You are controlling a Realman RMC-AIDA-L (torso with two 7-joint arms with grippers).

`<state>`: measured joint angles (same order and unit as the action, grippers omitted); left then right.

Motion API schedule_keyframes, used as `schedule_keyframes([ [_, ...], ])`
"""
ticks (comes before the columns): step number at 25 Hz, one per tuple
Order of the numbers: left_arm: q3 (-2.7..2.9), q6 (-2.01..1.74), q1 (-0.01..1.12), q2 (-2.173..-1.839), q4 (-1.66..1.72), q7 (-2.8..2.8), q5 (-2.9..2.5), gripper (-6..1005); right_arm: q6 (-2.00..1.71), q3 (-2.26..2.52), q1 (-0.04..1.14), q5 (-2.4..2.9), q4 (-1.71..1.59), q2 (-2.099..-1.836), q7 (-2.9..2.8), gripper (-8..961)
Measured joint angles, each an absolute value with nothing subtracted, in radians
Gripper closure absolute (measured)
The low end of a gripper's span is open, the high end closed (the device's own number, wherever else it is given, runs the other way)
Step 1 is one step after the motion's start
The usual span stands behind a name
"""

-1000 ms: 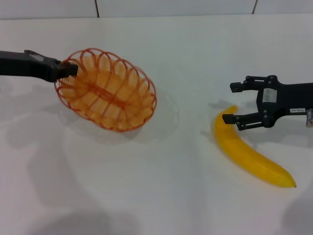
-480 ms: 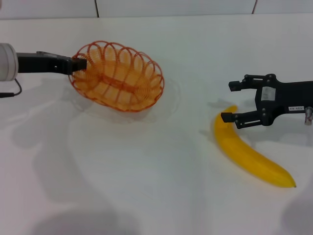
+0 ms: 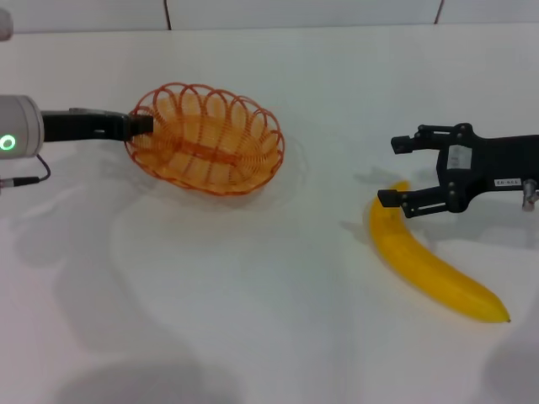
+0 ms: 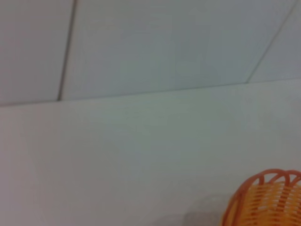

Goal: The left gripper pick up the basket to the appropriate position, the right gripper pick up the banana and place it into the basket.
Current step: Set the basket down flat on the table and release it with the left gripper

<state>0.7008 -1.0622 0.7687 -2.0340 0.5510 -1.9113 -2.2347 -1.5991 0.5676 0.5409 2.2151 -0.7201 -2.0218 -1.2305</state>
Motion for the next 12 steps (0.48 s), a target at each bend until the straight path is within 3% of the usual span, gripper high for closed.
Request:
schedule_keyframes([
  [12, 0.700, -0.965, 0.791, -2.038, 0.442, -1.917, -2.227, 920, -1.608, 0.570, 0.546, 2.216, -0.726, -2.022, -1.243, 57],
])
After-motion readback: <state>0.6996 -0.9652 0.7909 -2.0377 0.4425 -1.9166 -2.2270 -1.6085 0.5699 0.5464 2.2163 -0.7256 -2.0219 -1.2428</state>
